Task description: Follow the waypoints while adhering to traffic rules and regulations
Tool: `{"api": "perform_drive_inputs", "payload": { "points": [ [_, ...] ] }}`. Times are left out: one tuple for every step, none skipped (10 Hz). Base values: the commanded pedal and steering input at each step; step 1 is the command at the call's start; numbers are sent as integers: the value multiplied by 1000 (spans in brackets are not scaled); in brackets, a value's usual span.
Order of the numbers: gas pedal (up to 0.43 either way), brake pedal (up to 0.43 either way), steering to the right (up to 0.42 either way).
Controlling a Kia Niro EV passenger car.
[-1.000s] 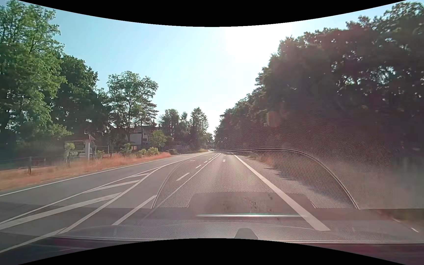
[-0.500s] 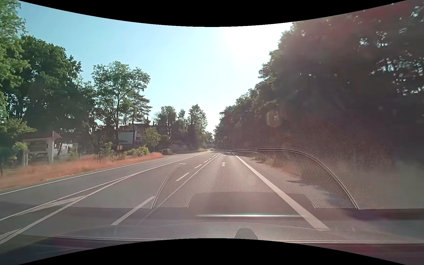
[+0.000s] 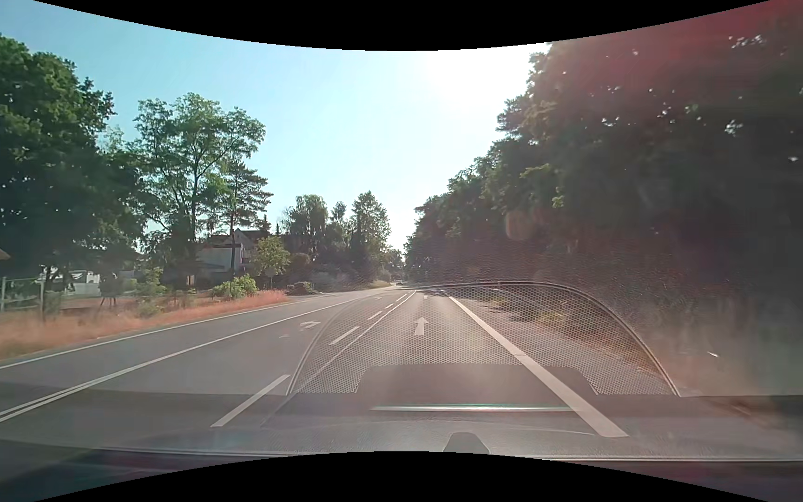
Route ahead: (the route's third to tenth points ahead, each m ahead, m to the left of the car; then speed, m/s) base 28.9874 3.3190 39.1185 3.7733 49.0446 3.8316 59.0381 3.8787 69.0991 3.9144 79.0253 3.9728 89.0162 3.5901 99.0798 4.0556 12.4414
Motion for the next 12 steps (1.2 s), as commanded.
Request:
{"api": "perform_drive_inputs", "payload": {
  "points": [
    [67, 0, -3],
    [67, 0, -3],
    [67, 0, -3],
    [67, 0, -3],
    [67, 0, -3],
    [67, 0, -3],
    [67, 0, -3],
    [67, 0, -3],
    [67, 0, -3],
    [67, 0, -3],
    [67, 0, -3],
    [67, 0, -3]
  ]
}}
